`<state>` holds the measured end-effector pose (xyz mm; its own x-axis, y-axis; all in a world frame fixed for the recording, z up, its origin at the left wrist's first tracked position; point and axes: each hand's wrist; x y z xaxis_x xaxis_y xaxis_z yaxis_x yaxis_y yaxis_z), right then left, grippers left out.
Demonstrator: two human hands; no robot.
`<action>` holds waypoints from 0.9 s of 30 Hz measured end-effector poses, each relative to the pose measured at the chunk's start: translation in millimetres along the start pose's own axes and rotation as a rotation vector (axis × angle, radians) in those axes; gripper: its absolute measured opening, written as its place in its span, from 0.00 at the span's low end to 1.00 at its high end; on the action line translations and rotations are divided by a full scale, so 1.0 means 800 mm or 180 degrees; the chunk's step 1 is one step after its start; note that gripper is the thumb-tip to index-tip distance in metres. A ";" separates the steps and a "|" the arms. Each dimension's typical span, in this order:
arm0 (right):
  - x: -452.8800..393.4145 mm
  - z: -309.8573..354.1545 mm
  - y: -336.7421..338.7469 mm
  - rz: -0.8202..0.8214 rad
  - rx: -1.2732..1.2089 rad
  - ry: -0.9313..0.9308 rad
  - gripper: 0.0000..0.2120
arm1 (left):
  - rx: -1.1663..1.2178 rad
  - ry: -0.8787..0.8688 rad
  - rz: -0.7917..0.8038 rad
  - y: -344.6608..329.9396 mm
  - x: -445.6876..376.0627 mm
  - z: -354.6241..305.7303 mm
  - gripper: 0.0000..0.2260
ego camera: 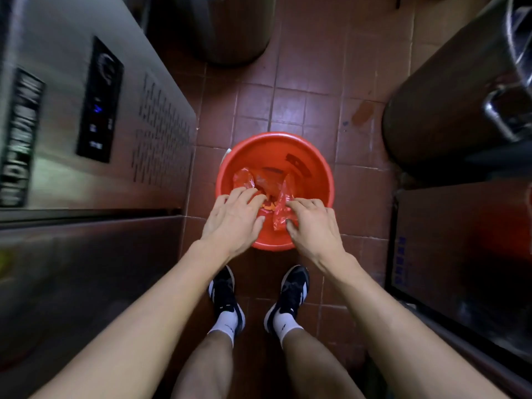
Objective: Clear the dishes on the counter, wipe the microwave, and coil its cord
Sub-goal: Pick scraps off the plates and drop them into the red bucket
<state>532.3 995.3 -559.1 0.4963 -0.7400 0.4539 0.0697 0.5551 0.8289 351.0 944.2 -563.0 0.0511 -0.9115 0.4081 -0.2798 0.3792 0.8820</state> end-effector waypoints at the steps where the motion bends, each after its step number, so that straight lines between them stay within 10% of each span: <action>1: 0.012 0.009 0.023 -0.0020 -0.0010 0.0020 0.20 | 0.0013 0.0047 -0.0015 0.023 0.012 -0.006 0.22; 27: 0.218 0.318 0.433 -0.0672 0.0501 0.1862 0.19 | 0.0473 0.1460 -0.1379 0.462 0.354 -0.036 0.21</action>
<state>423.2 961.7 -109.8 0.8790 -0.4731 0.0591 0.1116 0.3248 0.9392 289.4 830.7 -114.5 0.5843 -0.8040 0.1109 -0.2701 -0.0637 0.9607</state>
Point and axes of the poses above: each hand's wrist, its own x-axis away from the middle knuckle, its own y-axis out of the back of the hand, z = x × y, and after that the axes turned 5 degrees about y, right-handed
